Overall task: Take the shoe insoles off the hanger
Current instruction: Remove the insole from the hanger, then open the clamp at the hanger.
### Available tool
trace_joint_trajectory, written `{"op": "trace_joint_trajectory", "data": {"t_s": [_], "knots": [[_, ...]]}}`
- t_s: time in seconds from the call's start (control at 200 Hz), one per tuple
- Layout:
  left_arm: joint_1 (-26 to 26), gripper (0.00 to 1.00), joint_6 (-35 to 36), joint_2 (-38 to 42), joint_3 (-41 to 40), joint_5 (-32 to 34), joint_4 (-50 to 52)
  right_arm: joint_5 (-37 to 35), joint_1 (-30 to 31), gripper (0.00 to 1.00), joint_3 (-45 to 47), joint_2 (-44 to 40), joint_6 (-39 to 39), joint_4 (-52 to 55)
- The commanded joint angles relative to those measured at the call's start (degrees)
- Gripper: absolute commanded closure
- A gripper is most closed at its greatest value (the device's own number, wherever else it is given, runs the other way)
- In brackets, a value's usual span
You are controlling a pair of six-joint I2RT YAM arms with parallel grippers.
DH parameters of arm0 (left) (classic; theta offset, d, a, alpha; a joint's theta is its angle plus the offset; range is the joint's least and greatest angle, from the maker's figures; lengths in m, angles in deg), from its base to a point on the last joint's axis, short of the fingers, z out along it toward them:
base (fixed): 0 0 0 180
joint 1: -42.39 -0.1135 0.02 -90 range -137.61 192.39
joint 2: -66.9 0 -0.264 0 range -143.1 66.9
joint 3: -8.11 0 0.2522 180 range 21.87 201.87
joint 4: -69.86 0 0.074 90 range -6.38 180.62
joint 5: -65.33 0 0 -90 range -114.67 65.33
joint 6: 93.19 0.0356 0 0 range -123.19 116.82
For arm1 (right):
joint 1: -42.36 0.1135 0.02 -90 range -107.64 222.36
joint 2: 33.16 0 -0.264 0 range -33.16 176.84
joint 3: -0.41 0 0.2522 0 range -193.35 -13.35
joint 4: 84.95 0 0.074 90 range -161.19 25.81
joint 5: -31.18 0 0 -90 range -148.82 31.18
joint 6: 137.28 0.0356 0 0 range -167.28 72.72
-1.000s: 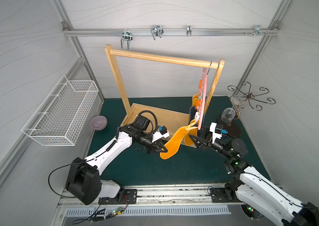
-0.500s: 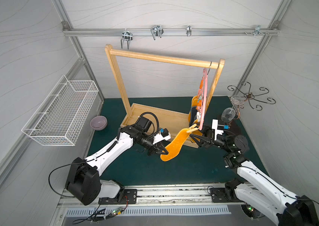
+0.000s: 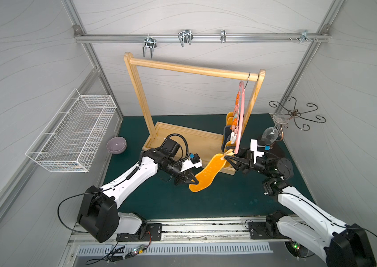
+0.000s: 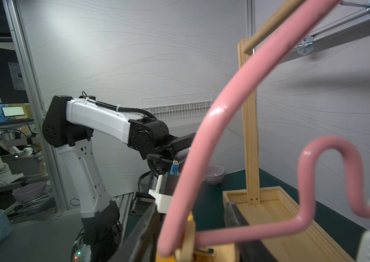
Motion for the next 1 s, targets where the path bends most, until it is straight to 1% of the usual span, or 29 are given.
{"op": "trace_joint_trajectory", "data": {"t_s": [0.0, 0.05, 0.1, 0.125, 0.2, 0.32, 0.455, 0.63, 0.73, 0.84, 0.87, 0.895, 0.925, 0.995], "knots": [[0.3, 1.0, 2.8, -0.2, 1.5, 0.2, 1.1, 1.8, -0.4, 0.57, -1.2, 0.2, 1.5, -3.5], [0.3, 1.0, 2.9, -0.2, 1.5, 0.6, 1.3, 1.9, -0.5, 0.58, -1.2, 0.5, 1.6, -3.7], [0.3, 1.0, 2.9, -0.3, 1.5, 1.0, 1.4, 2.1, -0.5, 0.62, -1.2, 0.9, 1.6, -4.1], [0.3, 1.0, 2.9, -0.3, 1.5, 1.2, 1.2, 2.0, -0.6, 0.62, -1.2, 1.1, 1.7, -4.2], [0.3, 1.0, 2.8, -0.4, 1.8, 1.5, 1.4, 1.6, -0.7, 0.69, -1.3, 1.6, 1.9, -4.2], [0.1, 1.0, 3.2, -0.4, 1.9, 2.8, 1.8, 1.0, -0.9, 0.73, -1.7, 2.4, 2.1, -2.9], [-0.9, 1.0, 1.9, -0.4, 1.4, 3.5, 0.3, 0.0, -1.0, 0.74, -1.6, 2.7, 2.9, -2.3], [-4.2, 1.0, 1.8, 0.3, -0.3, 2.3, -0.8, -1.6, -1.5, 0.73, -1.2, 2.4, 2.9, -0.8], [-4.7, 1.0, 2.8, 0.9, -1.9, 4.2, -0.8, -2.9, -1.7, 0.73, -0.7, 2.1, 2.3, 0.5], [-5.0, 1.0, 3.9, 1.3, -4.9, 7.8, -1.2, -3.3, -1.9, 0.69, -0.9, 1.7, 2.2, 2.9], [-5.3, 1.0, 4.0, 1.5, -5.8, 8.6, -1.6, -3.4, -1.9, 0.64, -0.8, 1.4, 2.2, 3.3], [-5.5, 1.0, 4.0, 1.8, -6.5, 9.1, -1.7, -3.7, -1.9, 0.57, -0.6, 1.2, 2.2, 3.7], [-6.1, 1.0, 4.0, 2.2, -7.2, 9.4, -1.7, -4.2, -1.9, 0.51, -0.4, 1.0, 2.2, 4.2], [-8.3, 1.0, 3.7, 3.0, -8.2, 9.1, -1.9, -5.5, -1.9, 0.42, 0.0, 0.4, 1.7, 5.5]]}}
